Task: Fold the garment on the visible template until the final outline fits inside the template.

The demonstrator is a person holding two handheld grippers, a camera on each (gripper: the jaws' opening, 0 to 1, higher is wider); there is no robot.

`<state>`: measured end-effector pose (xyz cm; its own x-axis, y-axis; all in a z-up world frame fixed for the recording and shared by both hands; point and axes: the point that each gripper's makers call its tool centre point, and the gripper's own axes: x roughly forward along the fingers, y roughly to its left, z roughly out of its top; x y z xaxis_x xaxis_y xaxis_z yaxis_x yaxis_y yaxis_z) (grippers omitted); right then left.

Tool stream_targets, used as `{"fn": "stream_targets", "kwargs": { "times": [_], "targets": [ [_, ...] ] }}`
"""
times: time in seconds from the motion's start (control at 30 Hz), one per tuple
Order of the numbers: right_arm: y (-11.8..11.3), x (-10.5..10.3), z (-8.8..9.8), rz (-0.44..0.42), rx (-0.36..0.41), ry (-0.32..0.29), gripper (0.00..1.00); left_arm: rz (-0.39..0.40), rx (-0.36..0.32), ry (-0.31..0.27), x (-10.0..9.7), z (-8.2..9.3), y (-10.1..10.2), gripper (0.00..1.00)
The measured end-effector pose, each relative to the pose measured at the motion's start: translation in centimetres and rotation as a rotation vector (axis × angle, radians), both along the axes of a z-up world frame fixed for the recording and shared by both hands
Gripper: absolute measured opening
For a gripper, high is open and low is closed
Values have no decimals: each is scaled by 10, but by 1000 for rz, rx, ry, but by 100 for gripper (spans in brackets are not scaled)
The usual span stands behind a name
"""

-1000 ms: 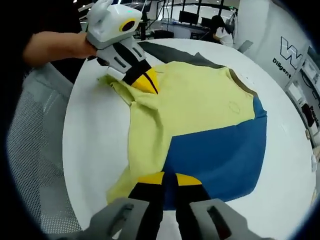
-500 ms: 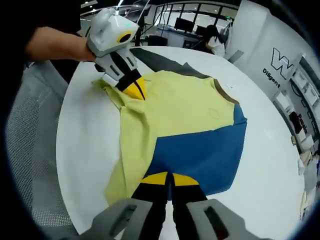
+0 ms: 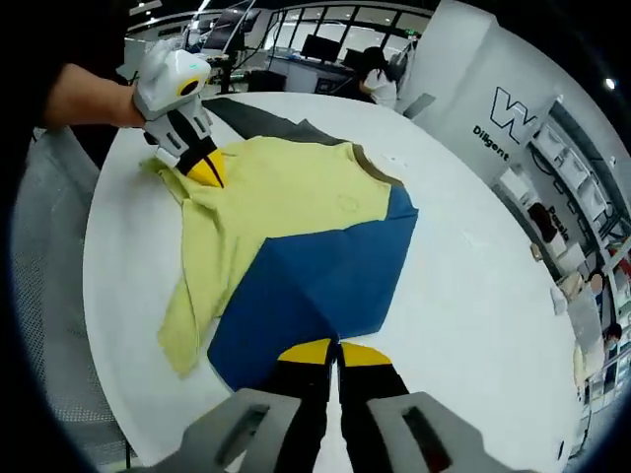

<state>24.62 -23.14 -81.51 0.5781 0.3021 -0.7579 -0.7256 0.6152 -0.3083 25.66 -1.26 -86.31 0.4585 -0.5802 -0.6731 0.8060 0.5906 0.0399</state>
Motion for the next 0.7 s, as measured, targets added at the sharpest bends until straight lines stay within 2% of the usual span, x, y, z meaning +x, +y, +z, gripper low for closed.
{"fn": "stream_targets", "kwargs": {
  "times": [0.23, 0.7],
  "targets": [
    [-26, 14, 10, -55, -18, -30, 0, 8, -7, -2, 0, 0, 0, 0],
    [-90, 33, 10, -221, -21, -63, 0, 18, -7, 0, 0, 0, 1, 0]
  ]
}}
